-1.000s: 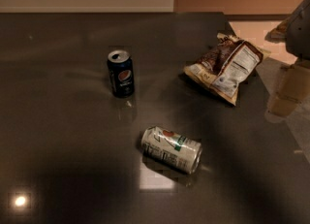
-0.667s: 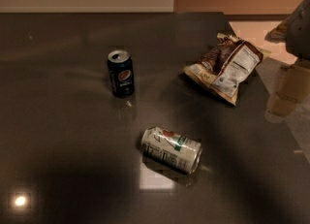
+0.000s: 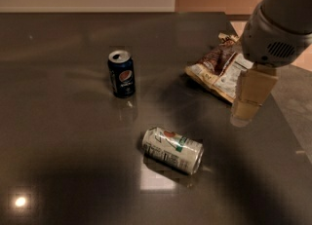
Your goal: Place 7up can upright
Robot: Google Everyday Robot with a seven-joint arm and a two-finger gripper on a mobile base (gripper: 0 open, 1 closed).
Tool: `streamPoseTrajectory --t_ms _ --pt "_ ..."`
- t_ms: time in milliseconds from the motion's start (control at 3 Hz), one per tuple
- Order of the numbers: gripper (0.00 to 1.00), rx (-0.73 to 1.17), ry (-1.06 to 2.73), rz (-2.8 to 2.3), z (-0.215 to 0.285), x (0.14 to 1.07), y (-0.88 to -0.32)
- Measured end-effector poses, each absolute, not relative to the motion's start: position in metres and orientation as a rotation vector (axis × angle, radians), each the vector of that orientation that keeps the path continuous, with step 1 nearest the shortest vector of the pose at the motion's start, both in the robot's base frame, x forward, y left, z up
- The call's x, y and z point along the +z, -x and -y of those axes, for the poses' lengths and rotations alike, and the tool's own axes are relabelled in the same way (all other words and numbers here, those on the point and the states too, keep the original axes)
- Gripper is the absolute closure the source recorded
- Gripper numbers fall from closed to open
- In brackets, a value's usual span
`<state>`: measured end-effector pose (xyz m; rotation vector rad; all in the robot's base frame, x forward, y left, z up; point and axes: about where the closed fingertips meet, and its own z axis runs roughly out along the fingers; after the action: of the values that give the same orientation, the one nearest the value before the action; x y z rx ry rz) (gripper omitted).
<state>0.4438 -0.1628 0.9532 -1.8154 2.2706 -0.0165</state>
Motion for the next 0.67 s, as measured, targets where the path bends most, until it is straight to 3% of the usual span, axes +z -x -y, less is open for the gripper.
streamPoseTrajectory --t_ms 667 --pt "0.0 0.091 1.836 -2.361 0.101 0.917 -0.426"
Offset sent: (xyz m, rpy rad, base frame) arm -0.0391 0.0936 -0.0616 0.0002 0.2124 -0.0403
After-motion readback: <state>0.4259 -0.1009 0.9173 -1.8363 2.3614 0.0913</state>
